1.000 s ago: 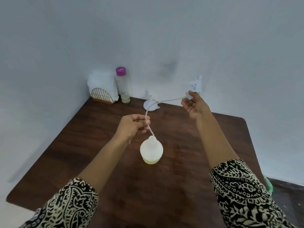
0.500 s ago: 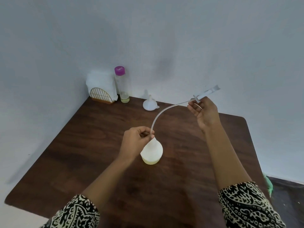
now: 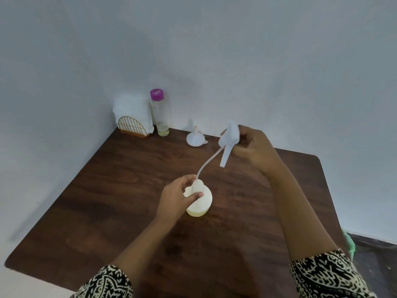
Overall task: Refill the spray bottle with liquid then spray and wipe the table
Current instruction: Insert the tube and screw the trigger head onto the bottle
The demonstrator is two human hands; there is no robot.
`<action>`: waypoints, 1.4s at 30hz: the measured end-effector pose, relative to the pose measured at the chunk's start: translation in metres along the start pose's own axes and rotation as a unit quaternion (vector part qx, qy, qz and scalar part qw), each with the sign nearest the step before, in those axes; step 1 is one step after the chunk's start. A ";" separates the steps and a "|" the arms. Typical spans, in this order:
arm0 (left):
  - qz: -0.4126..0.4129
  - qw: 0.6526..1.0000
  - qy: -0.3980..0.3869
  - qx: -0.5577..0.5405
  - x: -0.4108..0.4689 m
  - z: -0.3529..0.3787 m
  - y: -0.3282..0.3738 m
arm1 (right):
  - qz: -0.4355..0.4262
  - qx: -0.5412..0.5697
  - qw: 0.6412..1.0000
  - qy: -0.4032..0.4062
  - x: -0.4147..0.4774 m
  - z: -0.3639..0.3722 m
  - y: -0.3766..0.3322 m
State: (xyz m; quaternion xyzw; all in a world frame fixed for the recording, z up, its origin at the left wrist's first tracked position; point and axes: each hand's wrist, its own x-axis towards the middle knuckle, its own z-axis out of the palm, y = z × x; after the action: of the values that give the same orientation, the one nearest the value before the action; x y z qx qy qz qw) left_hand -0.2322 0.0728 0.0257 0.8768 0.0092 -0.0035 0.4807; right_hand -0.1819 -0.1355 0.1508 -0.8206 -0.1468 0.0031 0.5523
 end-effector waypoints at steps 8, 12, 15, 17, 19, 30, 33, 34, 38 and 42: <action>-0.011 1.000 -0.010 0.006 -0.002 0.018 -0.024 | 0.001 -0.093 0.985 -0.145 -0.005 0.026 0.014; -0.033 0.999 -0.015 -0.011 0.001 0.024 -0.032 | 0.013 -0.100 0.980 -0.173 -0.006 0.031 0.029; -0.041 0.999 -0.020 -0.010 0.002 0.026 -0.038 | 0.017 -0.091 0.977 -0.190 -0.008 0.040 0.041; -0.043 0.999 -0.018 -0.012 0.002 0.028 -0.040 | 0.019 -0.094 0.978 -0.186 -0.008 0.047 0.049; -0.043 0.999 -0.015 -0.018 0.003 0.030 -0.043 | 0.024 -0.105 0.975 -0.195 -0.006 0.053 0.058; -0.032 0.998 -0.022 -0.049 0.004 0.030 -0.052 | 0.025 -0.170 0.963 -0.206 0.002 0.070 0.079; -0.021 0.998 -0.014 -0.066 0.002 0.029 -0.050 | 0.026 -0.155 0.974 -0.161 -0.002 0.076 0.083; -0.017 0.997 -0.012 -0.068 0.001 0.029 -0.049 | 0.028 -0.149 0.979 -0.134 -0.006 0.080 0.084; 0.001 0.998 -0.008 -0.064 -0.002 0.028 -0.047 | 0.064 -0.148 0.986 0.037 -0.027 0.112 0.086; 0.011 0.997 0.002 -0.071 -0.003 0.031 -0.050 | 0.117 -0.108 0.973 0.167 -0.035 0.141 0.087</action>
State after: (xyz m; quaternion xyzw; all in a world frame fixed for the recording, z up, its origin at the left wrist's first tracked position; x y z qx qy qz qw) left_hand -0.2362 0.0730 -0.0328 0.8404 0.0009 0.0041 0.5419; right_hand -0.2182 -0.0466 0.0110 -0.8757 0.0455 -0.0855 0.4731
